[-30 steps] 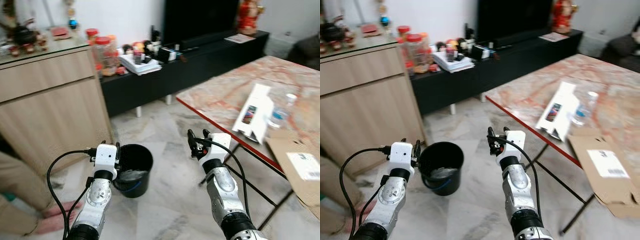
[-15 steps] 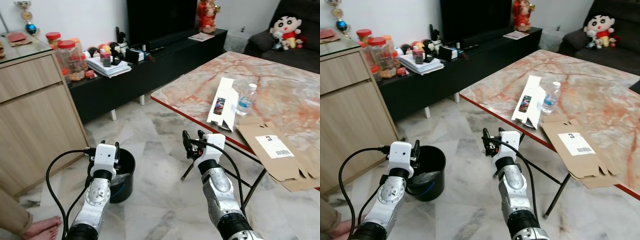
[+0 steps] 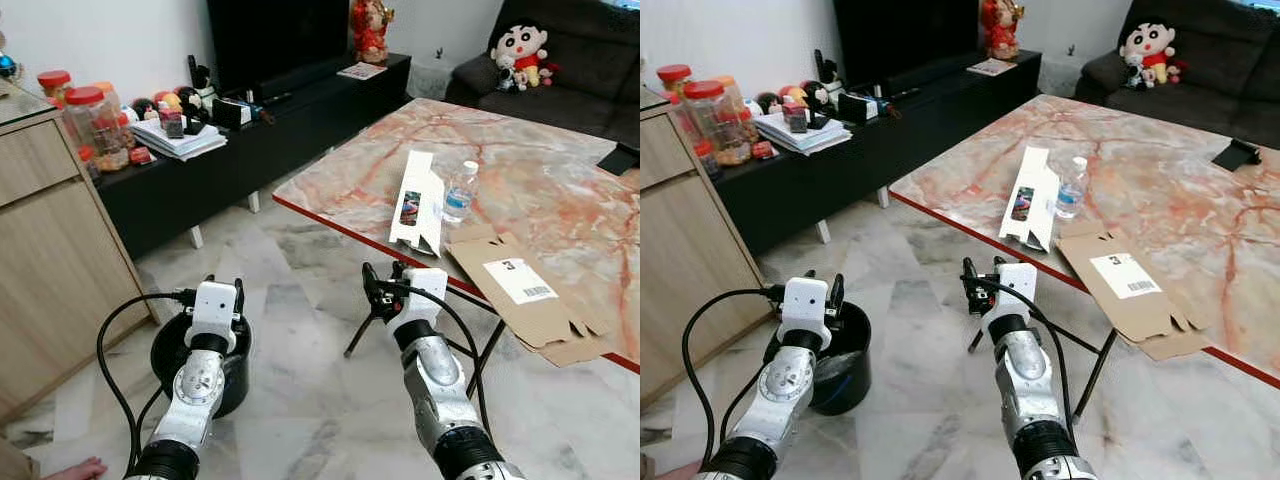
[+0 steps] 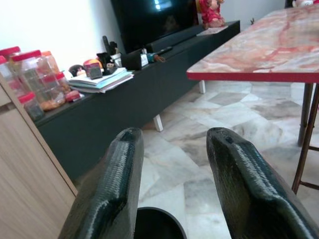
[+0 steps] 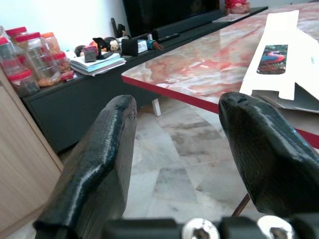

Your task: Picking trash to rubbish bin

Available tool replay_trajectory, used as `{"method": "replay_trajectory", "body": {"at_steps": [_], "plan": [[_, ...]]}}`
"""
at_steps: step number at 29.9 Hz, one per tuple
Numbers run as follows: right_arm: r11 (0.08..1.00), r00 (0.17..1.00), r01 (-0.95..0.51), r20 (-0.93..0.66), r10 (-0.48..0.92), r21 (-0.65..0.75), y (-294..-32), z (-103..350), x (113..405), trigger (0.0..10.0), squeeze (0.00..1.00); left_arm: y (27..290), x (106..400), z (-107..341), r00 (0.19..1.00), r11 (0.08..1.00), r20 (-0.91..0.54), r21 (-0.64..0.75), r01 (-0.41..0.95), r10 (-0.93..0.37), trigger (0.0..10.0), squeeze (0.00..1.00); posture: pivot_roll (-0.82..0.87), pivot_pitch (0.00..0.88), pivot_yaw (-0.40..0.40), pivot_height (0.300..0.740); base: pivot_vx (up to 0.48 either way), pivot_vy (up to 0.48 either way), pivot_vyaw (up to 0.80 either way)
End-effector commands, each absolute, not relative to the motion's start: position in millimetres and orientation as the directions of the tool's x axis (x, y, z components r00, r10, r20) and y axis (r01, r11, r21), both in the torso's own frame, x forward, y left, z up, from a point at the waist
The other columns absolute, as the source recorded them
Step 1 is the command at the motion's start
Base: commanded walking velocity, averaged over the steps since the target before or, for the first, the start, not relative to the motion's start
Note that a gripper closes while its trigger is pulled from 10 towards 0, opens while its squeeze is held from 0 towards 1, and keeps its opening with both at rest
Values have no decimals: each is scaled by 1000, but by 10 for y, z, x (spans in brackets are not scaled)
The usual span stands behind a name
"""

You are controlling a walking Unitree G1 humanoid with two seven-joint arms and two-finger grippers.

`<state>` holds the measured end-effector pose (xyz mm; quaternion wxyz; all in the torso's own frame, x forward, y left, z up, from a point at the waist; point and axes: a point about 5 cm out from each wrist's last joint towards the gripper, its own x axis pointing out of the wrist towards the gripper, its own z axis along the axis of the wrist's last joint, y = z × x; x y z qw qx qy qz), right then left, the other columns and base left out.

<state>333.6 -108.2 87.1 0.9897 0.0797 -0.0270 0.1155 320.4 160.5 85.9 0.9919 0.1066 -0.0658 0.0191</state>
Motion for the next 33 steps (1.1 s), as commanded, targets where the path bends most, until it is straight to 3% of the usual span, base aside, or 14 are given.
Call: {"method": "replay_trajectory", "body": {"at_steps": [1, 10, 15, 33], "plan": [[958, 970, -242, 66, 234, 153, -1050, 882, 3347, 10000, 0, 1640, 3216, 832, 993, 978, 107, 199, -65, 44, 10000, 0, 145, 0, -19, 740, 0, 0, -788], [959, 971, -239, 63, 232, 150, -1052, 882, 3350, 10000, 0, 1631, 3224, 842, 994, 972, 104, 231, -52, 29, 10000, 0, 146, 0, -12, 740, 0, 0, -788], [962, 973, -230, 58, 224, 146, -1080, 869, 3349, 10000, 0, 1643, 3217, 823, 995, 972, 95, 228, -58, 37, 10000, 0, 143, 0, -6, 740, 0, -341, -788], [963, 973, -229, 57, 223, 140, -1081, 883, 3355, 10000, 0, 1664, 3228, 854, 994, 974, 102, 217, -70, 49, 10000, 0, 142, 0, -3, 740, 0, 0, -786]]}}
